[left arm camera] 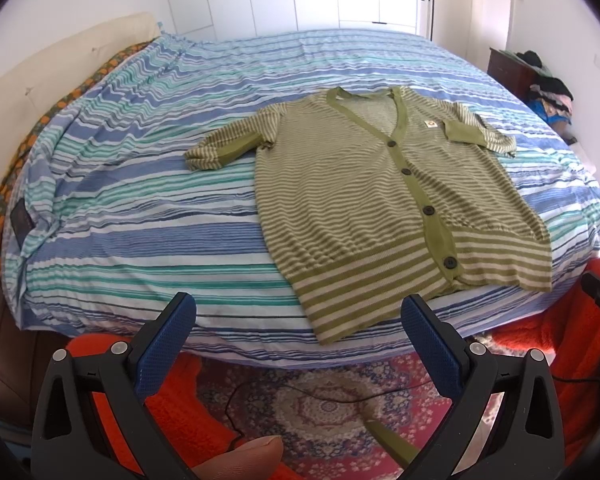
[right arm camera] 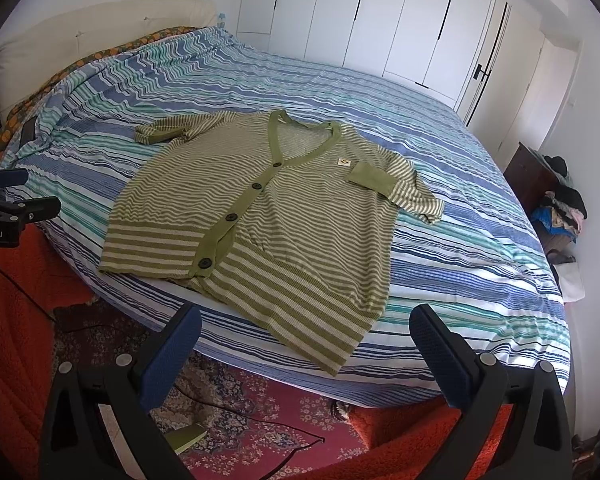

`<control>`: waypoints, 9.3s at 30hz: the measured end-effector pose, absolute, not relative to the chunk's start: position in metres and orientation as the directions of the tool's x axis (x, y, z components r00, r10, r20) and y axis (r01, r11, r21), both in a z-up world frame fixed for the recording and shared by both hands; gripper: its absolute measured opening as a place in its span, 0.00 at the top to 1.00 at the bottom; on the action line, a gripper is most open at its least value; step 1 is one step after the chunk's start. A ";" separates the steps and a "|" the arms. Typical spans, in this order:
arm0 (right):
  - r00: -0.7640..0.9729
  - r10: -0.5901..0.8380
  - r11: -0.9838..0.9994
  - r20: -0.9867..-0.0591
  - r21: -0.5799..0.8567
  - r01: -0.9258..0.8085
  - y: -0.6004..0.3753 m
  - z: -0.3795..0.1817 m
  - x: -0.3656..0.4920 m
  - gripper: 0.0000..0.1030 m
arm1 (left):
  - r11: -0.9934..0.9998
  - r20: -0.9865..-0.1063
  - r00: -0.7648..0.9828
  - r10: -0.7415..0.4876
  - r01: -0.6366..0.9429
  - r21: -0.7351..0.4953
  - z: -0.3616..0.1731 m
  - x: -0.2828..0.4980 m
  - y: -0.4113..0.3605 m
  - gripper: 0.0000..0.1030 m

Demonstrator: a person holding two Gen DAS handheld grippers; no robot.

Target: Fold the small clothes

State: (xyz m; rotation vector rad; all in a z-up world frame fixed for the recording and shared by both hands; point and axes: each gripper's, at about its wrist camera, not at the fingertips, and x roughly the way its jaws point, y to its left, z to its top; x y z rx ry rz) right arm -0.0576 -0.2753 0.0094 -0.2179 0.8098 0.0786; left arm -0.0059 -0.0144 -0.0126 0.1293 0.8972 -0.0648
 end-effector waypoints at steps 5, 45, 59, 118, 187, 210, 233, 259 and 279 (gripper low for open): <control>0.682 -0.013 0.976 -0.731 -0.159 -0.151 -0.275 0.008 -0.056 0.00 | 0.990 -0.778 0.629 0.000 0.109 0.088 -0.012 -0.006 -0.014 0.01; 0.725 -0.179 0.962 -0.665 0.037 0.271 -0.543 0.022 0.181 0.94 | 0.993 -0.863 0.501 0.062 0.060 0.106 -0.041 0.023 -0.015 0.01; 0.591 -0.096 0.695 -0.801 0.371 0.616 -0.711 -0.063 0.075 0.89 | 0.974 -0.841 0.533 0.090 0.130 0.186 -0.027 0.017 -0.050 0.01; 0.179 0.634 0.771 -0.752 0.631 -0.081 -0.330 -0.006 0.382 0.33 | 0.999 -0.831 0.555 -0.048 0.045 -0.028 -0.118 0.136 -0.001 0.01; 0.631 0.090 0.995 -0.770 0.042 -0.090 -0.285 -0.054 0.057 0.21 | 0.988 -0.774 0.624 -0.108 0.151 -0.016 -0.083 0.213 0.043 0.05; 0.565 0.144 0.989 -0.813 0.098 -0.111 -0.283 -0.073 0.067 0.21 | 0.863 -0.620 0.735 -0.274 -0.096 -0.496 -0.063 0.227 0.183 0.97; 0.516 0.177 0.975 -0.838 0.077 -0.208 -0.254 -0.082 0.065 0.21 | 0.696 -0.709 0.680 -0.186 -0.417 -0.584 -0.125 0.194 0.317 0.25; 0.516 0.158 0.974 -0.842 0.046 -0.223 -0.245 -0.082 0.067 0.21 | 0.838 -0.860 0.470 0.200 -0.537 -0.098 -0.074 0.266 0.413 0.97; 0.516 0.170 0.972 -0.840 0.057 -0.228 -0.243 -0.082 0.063 0.21 | 0.865 -0.850 0.458 0.261 -0.502 -0.006 -0.082 0.261 0.369 0.28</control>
